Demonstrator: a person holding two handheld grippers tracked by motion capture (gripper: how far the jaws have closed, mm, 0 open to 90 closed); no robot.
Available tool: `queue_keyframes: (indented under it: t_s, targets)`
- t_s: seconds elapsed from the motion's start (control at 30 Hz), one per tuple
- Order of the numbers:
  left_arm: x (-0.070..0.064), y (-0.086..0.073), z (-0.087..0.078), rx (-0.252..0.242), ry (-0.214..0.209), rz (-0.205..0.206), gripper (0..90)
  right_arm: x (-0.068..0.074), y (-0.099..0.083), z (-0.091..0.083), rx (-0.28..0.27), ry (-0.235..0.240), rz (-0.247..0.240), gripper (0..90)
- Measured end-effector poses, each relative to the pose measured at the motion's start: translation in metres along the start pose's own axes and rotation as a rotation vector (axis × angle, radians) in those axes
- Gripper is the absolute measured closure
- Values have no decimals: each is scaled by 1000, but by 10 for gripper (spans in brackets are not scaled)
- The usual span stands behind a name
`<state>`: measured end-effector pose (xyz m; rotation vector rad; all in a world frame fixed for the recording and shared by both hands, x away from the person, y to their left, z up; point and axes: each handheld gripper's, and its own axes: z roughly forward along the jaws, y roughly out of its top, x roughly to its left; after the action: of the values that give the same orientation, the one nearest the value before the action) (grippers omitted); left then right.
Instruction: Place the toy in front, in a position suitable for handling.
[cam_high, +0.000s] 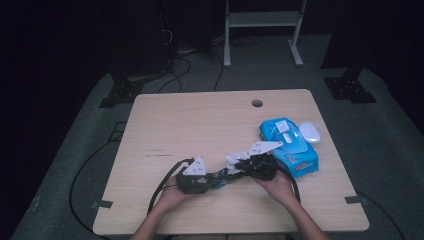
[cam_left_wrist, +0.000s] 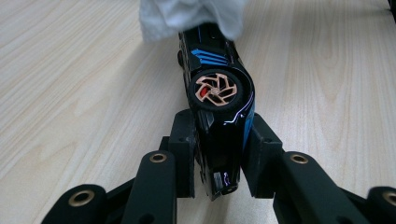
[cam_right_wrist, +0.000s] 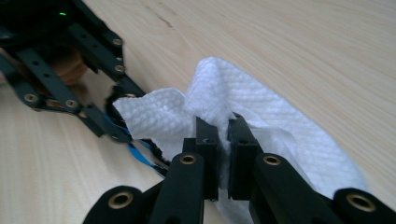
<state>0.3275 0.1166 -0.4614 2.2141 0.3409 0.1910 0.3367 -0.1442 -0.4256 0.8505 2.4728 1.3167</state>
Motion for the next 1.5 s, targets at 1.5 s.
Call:
queue_keyframes:
  t_s: [1.5]
  targets:
    - [7,-1,-4,-4,21,-17,698,3,8,5,19,16,-2,850]
